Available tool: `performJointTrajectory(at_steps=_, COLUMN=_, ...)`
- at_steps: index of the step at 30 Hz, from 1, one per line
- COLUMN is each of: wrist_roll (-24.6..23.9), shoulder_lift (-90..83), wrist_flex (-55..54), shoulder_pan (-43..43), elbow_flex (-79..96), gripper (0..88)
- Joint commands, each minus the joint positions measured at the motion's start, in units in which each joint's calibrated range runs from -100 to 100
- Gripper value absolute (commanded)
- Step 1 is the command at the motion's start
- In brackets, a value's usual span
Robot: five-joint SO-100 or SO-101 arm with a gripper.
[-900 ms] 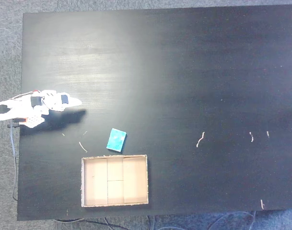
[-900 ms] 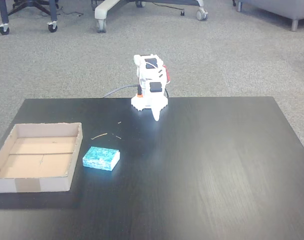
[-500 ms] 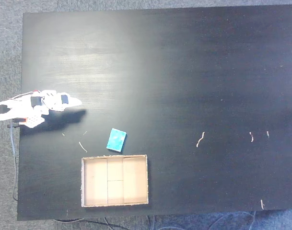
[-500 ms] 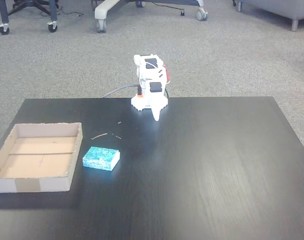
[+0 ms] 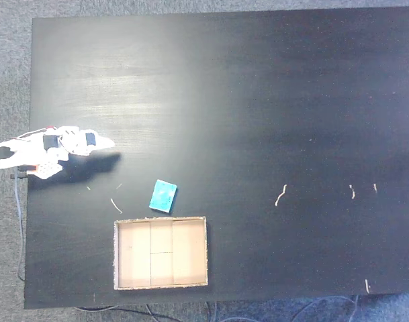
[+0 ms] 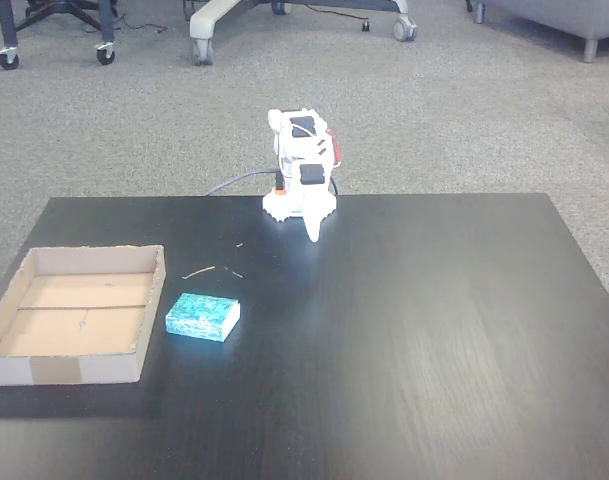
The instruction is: Pick the green block and drop it in the box on the right.
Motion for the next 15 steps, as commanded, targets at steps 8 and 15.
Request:
performJointTrajectory(at_steps=8, wrist_roll=-0.10, shoulder_lift=-0.56, wrist_flex=-3.15, shoulder_pan=4.74, elbow_flex=1.42, gripper=0.1)
performJointTrajectory(at_steps=15, wrist_roll=-2.20, shoulder_lift=36.70, wrist_flex=-12.56, shoulder_pan=19.30, elbow_flex=-25.96, gripper=14.4)
